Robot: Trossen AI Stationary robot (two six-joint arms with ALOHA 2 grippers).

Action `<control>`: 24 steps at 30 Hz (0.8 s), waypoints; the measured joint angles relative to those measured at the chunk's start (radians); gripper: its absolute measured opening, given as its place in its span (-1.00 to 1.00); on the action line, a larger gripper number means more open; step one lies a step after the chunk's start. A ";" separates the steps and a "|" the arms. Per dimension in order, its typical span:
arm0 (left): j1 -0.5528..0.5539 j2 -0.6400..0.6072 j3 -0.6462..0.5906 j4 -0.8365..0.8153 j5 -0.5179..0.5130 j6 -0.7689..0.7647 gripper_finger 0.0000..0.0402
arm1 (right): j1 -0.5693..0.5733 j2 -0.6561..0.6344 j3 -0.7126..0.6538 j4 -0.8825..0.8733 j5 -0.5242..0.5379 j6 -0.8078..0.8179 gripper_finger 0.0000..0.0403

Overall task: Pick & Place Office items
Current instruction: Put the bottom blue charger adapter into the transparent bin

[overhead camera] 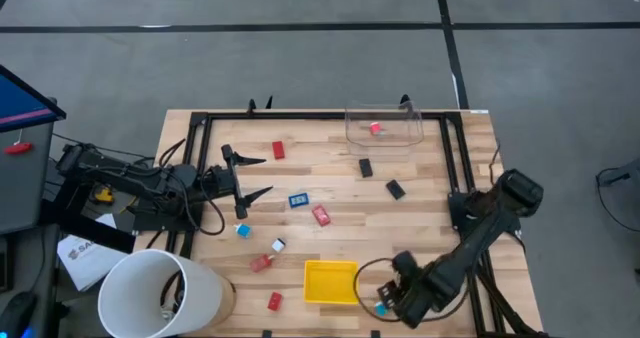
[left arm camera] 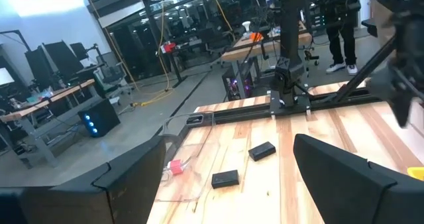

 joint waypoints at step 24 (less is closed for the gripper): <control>0.000 0.000 0.000 0.005 0.000 0.012 0.64 | -0.017 0.360 0.557 -0.319 -0.111 -0.114 0.14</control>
